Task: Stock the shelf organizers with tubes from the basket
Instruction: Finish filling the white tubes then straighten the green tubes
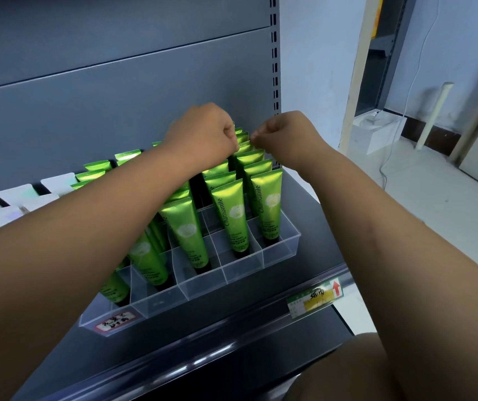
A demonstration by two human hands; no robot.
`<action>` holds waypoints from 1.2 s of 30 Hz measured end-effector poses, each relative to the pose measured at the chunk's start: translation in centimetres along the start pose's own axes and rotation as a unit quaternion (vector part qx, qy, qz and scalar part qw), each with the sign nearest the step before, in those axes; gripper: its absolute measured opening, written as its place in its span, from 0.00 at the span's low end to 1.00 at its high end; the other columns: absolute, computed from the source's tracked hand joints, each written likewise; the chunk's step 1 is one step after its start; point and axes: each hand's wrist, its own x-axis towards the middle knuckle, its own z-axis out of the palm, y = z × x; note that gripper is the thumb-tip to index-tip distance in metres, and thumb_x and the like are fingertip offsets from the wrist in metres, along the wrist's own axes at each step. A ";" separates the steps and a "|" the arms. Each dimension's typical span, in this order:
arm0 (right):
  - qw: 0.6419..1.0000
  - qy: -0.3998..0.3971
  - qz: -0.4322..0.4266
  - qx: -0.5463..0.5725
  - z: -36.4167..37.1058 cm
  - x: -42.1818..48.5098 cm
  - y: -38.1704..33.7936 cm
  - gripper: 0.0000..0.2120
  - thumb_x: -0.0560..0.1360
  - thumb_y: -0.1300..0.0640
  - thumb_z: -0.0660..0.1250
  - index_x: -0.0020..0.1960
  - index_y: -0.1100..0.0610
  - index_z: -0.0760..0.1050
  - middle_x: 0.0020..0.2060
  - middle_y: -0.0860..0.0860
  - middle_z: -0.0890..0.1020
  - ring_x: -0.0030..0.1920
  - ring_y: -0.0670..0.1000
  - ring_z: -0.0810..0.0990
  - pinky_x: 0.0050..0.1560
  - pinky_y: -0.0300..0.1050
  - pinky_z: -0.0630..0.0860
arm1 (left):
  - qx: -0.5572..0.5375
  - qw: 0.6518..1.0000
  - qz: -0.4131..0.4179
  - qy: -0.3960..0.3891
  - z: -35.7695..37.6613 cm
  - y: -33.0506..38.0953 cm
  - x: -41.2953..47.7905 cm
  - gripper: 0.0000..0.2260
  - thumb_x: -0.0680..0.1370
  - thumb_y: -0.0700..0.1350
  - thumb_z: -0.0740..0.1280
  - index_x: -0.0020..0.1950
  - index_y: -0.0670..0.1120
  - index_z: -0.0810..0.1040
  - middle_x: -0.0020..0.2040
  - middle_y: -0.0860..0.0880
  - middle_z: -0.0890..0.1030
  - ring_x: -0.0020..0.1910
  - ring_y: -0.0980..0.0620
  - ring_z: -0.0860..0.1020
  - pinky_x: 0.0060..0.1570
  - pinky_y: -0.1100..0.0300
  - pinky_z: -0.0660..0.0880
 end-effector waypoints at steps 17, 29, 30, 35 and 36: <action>1.000 0.001 -0.005 0.012 0.1 -0.2 -0.1 0.08 0.77 0.54 0.72 0.43 0.57 0.85 0.35 0.55 0.84 0.32 0.47 0.77 0.40 0.41 0.75 | -0.005 1.000 0.000 0.010 0.0 -0.4 -0.4 0.04 0.75 0.47 0.72 0.41 0.51 0.85 0.34 0.60 0.78 0.42 0.51 0.81 0.46 0.53 0.79; 0.997 0.003 -0.059 -0.052 -0.1 -1.2 -1.5 0.12 0.80 0.49 0.66 0.46 0.56 0.83 0.37 0.55 0.84 0.36 0.54 0.82 0.41 0.50 0.82 | 0.019 0.999 0.000 0.033 -0.7 0.0 -1.8 0.07 0.76 0.49 0.66 0.40 0.51 0.80 0.38 0.54 0.81 0.44 0.47 0.80 0.49 0.46 0.79; 0.995 0.007 -0.073 -0.067 -0.1 -1.5 -1.8 0.13 0.80 0.49 0.66 0.47 0.57 0.83 0.38 0.56 0.84 0.38 0.55 0.82 0.43 0.52 0.82 | 0.027 0.999 -0.001 0.035 -1.0 0.1 -2.0 0.07 0.76 0.49 0.66 0.41 0.51 0.80 0.38 0.54 0.82 0.44 0.46 0.80 0.48 0.46 0.79; 0.980 0.019 -0.153 -0.123 -0.6 -2.7 -3.5 0.12 0.80 0.49 0.65 0.50 0.54 0.84 0.42 0.53 0.85 0.44 0.54 0.82 0.47 0.52 0.80 | 0.052 0.996 -0.015 0.064 -2.7 -0.6 -3.8 0.08 0.77 0.50 0.65 0.43 0.50 0.80 0.40 0.52 0.82 0.46 0.44 0.80 0.48 0.48 0.78; 0.977 0.022 -0.166 -0.132 -0.7 -2.9 -3.8 0.12 0.80 0.49 0.65 0.51 0.54 0.84 0.43 0.52 0.86 0.46 0.54 0.82 0.49 0.52 0.79 | 0.051 0.996 -0.013 0.070 -3.1 -0.8 -4.1 0.08 0.77 0.50 0.65 0.42 0.49 0.80 0.40 0.51 0.82 0.46 0.43 0.80 0.48 0.48 0.78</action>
